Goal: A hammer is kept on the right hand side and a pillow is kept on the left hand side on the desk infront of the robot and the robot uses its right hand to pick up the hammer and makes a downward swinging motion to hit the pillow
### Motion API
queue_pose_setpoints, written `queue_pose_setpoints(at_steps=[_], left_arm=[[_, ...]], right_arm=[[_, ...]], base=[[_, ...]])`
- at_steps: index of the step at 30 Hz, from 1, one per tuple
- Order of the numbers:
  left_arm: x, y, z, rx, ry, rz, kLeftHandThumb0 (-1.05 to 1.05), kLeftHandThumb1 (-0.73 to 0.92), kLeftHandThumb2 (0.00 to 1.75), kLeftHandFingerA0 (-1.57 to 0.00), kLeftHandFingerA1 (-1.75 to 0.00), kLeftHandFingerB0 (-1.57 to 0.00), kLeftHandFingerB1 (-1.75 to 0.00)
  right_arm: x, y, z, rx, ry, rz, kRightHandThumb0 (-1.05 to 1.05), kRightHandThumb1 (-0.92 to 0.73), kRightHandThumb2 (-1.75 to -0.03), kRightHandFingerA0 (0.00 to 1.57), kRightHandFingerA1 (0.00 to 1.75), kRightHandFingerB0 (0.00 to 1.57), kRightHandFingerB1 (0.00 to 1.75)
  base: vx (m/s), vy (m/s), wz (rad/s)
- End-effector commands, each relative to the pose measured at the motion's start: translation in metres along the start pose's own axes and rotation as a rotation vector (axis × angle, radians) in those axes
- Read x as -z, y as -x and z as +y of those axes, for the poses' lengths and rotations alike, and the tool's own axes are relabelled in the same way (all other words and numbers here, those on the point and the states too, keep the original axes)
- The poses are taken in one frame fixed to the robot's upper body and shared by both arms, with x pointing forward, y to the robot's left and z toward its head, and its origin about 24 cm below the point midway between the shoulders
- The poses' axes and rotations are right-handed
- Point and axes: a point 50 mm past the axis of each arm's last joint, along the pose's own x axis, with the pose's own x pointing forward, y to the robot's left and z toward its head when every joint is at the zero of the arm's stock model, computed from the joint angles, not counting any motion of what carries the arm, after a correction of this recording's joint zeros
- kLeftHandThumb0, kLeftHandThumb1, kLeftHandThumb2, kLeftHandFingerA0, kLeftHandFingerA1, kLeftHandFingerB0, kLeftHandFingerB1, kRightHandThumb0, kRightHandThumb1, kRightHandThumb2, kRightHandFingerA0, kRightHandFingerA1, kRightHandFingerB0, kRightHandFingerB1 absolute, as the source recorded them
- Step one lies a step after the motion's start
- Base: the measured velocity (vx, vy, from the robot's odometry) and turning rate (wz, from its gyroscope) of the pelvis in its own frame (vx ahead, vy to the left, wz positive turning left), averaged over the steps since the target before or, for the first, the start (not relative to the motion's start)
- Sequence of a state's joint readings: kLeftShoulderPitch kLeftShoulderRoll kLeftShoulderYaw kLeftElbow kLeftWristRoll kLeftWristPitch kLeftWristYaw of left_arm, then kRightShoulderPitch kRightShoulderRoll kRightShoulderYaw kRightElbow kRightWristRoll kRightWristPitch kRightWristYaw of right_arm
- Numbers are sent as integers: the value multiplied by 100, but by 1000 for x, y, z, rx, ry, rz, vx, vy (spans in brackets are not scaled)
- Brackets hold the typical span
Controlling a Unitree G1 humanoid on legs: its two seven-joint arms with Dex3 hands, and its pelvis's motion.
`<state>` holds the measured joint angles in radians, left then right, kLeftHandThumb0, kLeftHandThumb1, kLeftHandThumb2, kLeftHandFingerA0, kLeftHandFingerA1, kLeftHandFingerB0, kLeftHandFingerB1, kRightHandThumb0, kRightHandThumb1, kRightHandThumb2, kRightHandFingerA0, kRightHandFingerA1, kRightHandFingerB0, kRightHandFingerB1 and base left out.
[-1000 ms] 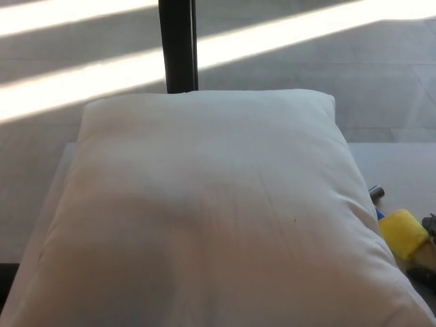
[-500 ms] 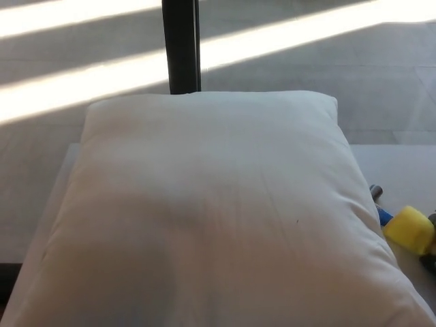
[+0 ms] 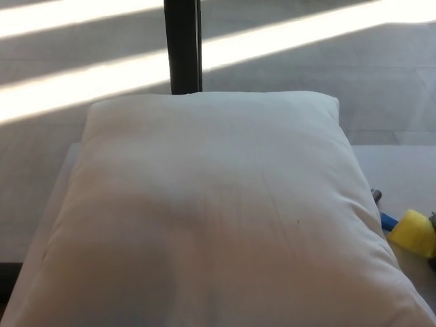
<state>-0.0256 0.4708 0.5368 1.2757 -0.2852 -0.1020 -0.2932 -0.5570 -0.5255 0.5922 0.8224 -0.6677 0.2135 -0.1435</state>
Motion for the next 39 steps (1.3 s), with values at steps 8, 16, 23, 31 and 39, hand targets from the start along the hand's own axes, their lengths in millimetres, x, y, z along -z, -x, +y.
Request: queue_pose_setpoints(at_steps=[8, 16, 23, 31, 39], left_arm=[[-5, 1, 4, 13, -15, -33, -65, 77, 63, -59, -57, -45, -47], [1, 5, 11, -11, -7, -21, -66, 76, 62, -66, -58, -49, -49], [2, 6, 12, -22, -11, -21, -65, 76, 62, -67, -59, -50, -50], [2, 6, 14, -11, -12, -13, -63, 79, 63, -65, -57, -46, -47], [5, 8, 17, -15, -40, -2, -67, 79, 63, -65, -54, -49, -45]], right_arm=[[15, 22, 25, -141, -99, -266, -19, -66, -79, 84, 145, 73, 58], [46, 21, 12, -107, -513, -76, -21, -60, -97, 82, 175, 66, 146], [83, 13, -22, -72, -1031, 197, -20, -56, -111, 96, 175, 78, 163], [97, 11, -38, -51, -1315, 293, -20, -75, -85, 90, 175, 63, 173], [99, 13, -50, 0, -1376, 262, -21, -75, -90, 91, 175, 56, 175]], base=[[0, 0, 0], [0, 0, 0], [0, 0, 0], [0, 0, 0], [0, 0, 0]])
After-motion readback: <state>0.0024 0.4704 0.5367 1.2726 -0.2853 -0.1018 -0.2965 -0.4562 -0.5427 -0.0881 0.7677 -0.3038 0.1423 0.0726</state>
